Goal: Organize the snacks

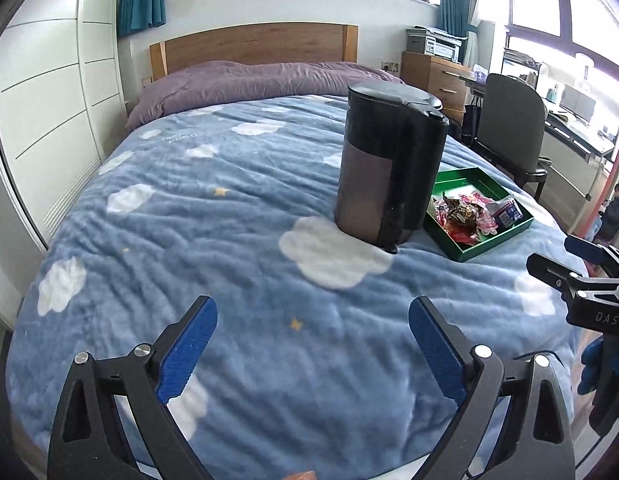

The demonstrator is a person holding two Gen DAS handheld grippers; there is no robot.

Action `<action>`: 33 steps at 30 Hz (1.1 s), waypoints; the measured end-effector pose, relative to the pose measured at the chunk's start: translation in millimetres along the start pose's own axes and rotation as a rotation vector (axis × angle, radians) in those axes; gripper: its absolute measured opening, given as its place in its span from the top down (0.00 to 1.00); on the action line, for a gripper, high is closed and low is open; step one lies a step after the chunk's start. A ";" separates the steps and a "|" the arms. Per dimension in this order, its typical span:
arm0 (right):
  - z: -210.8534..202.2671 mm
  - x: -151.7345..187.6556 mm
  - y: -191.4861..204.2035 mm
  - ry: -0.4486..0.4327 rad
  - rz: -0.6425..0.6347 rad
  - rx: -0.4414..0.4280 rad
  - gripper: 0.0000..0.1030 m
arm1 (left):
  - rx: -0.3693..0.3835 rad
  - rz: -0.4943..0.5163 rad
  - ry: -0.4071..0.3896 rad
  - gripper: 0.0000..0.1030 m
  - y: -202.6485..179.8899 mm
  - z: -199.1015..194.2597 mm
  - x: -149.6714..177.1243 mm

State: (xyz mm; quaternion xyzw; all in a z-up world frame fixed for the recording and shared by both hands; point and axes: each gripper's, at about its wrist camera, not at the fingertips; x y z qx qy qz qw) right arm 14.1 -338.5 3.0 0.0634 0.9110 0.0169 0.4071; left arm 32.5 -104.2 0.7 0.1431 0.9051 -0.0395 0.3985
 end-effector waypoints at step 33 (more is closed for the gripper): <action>-10.8 17.2 -32.1 0.013 0.030 0.087 0.00 | 0.003 0.022 0.033 0.02 2.4 2.6 13.5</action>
Point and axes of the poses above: each gripper's, at about its wrist camera, not at the fingertips, and z roughly the way its jaws point, y to its left, x to its underside, and after that the axes turned 4 degrees about z, right-handed
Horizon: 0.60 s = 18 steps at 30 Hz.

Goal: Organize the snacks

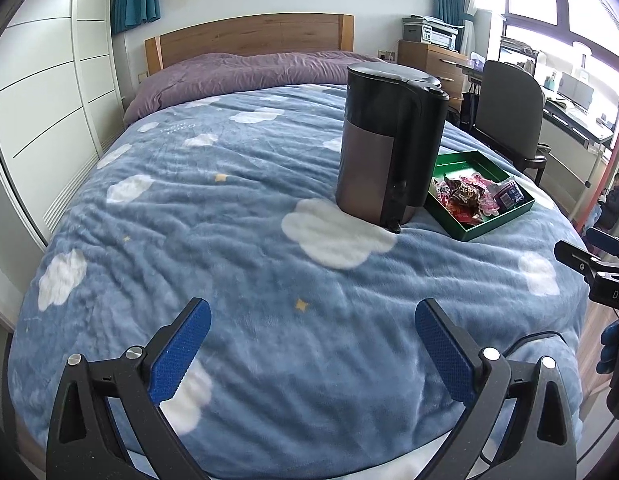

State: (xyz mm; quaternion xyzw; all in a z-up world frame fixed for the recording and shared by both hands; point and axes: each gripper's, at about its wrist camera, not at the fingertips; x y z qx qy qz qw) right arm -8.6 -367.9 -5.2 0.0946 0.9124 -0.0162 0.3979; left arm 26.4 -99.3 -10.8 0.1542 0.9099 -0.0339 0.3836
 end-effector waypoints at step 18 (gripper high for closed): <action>0.2 3.0 0.7 0.005 -0.008 0.010 0.00 | 0.003 0.018 -0.017 0.02 -1.0 -2.4 3.4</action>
Point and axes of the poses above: each gripper's, at about its wrist camera, not at the fingertips, and z roughly the way its jaws point, y to its left, x to its underside, and after that the axes turned 4 degrees about z, right-handed
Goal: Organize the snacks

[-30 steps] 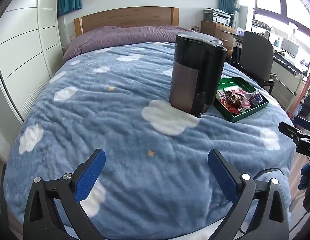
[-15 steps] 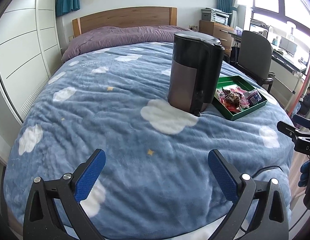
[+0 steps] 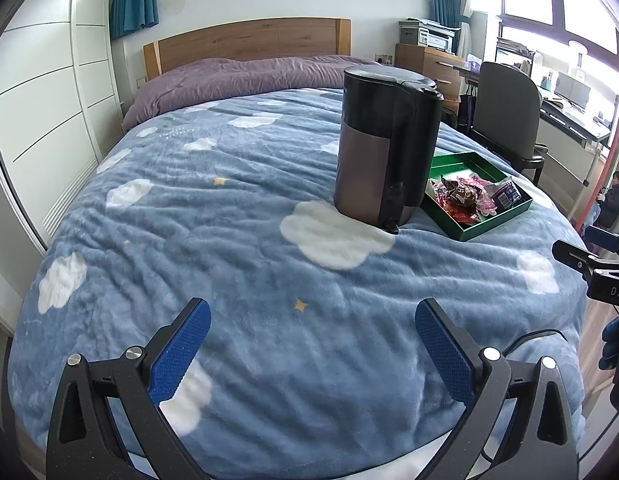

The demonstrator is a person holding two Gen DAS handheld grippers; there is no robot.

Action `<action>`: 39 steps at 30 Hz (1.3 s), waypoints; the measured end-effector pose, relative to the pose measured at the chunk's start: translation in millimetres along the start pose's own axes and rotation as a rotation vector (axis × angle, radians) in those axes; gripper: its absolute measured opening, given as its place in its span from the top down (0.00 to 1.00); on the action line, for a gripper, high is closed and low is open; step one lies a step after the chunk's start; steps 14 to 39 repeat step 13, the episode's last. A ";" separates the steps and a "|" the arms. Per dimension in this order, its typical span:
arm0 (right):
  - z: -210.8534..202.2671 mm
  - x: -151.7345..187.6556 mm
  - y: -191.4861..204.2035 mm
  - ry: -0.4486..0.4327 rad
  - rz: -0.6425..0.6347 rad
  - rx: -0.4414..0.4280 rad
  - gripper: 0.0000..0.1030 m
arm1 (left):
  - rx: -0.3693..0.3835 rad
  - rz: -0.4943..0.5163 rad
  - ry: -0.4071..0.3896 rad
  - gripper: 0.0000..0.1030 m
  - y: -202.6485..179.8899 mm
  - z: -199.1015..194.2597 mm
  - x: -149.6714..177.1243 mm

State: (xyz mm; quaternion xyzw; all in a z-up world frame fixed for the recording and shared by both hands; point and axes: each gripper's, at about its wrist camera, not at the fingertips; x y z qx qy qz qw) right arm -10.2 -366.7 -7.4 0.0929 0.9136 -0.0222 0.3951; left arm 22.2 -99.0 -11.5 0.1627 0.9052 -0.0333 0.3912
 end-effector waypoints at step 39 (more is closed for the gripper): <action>-0.1 2.3 -0.6 0.005 -0.004 0.002 0.00 | -0.025 -0.015 -0.017 0.02 6.3 -1.8 -2.6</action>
Point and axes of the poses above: each gripper's, at about its wrist camera, not at the fingertips, and z roughly the way its jaws point, y to its left, x to its underside, and after that the axes turned 4 degrees about z, right-handed
